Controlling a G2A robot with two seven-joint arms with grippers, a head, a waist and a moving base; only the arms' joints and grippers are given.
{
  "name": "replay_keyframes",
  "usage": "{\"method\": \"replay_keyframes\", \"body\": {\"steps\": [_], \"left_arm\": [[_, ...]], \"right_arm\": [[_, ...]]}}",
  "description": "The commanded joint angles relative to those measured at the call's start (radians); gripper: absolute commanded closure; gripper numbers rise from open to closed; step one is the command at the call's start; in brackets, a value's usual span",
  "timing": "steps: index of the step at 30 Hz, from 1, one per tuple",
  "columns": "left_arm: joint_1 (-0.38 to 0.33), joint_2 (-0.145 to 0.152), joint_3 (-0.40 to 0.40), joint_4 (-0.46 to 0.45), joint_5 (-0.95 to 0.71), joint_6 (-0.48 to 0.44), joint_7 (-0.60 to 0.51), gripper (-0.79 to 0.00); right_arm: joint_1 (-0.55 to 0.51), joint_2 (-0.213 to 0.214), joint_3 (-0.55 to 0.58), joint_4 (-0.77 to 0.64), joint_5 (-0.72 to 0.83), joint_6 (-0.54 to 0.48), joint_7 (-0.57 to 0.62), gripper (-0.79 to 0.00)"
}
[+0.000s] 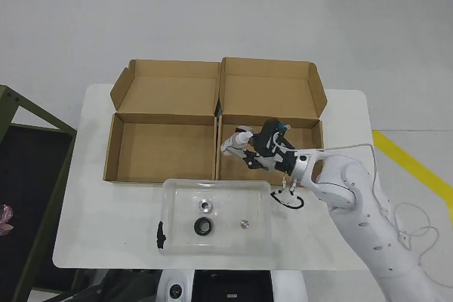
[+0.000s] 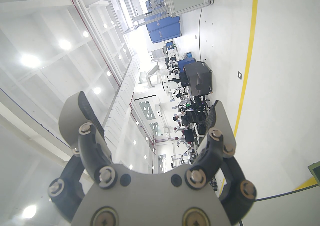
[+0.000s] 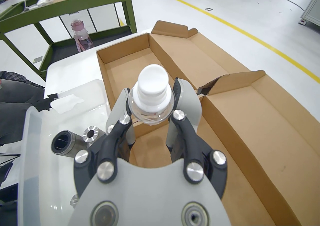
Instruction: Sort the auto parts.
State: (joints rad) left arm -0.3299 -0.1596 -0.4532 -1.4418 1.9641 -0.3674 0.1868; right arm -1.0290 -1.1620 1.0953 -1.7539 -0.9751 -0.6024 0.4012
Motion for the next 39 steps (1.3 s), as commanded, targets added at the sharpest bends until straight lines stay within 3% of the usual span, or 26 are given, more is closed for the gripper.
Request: {"method": "replay_keyframes", "body": {"steps": [1,26,28,31,33,34,39], "left_arm": [[0.000,0.000,0.000,0.000,0.000,0.000,0.000,-0.785],[0.000,0.000,0.000,0.000,0.000,0.000,0.000,-0.785],[0.000,0.000,0.000,0.000,0.000,0.000,0.000,-0.785],[0.000,0.000,0.000,0.000,0.000,0.000,0.000,-0.785],[0.000,0.000,0.000,0.000,0.000,0.000,0.000,-0.785],[0.000,0.000,0.000,0.000,0.000,0.000,0.000,-0.785],[0.000,0.000,0.000,0.000,0.000,0.000,0.000,-0.785]], "right_arm": [[0.018,-0.003,-0.013,0.023,-0.011,0.015,0.005,0.000],[0.202,-0.067,-0.203,0.326,-0.236,0.191,-0.024,0.000],[0.205,-0.071,-0.210,0.339,-0.241,0.195,-0.029,-0.086],[0.206,-0.076,-0.219,0.357,-0.240,0.198,-0.033,-0.111],[0.205,-0.079,-0.220,0.363,-0.236,0.201,-0.033,-0.283],[0.203,-0.080,-0.219,0.365,-0.231,0.204,-0.034,-0.785],[0.193,-0.083,-0.200,0.358,-0.169,0.193,-0.025,-0.785]]}}
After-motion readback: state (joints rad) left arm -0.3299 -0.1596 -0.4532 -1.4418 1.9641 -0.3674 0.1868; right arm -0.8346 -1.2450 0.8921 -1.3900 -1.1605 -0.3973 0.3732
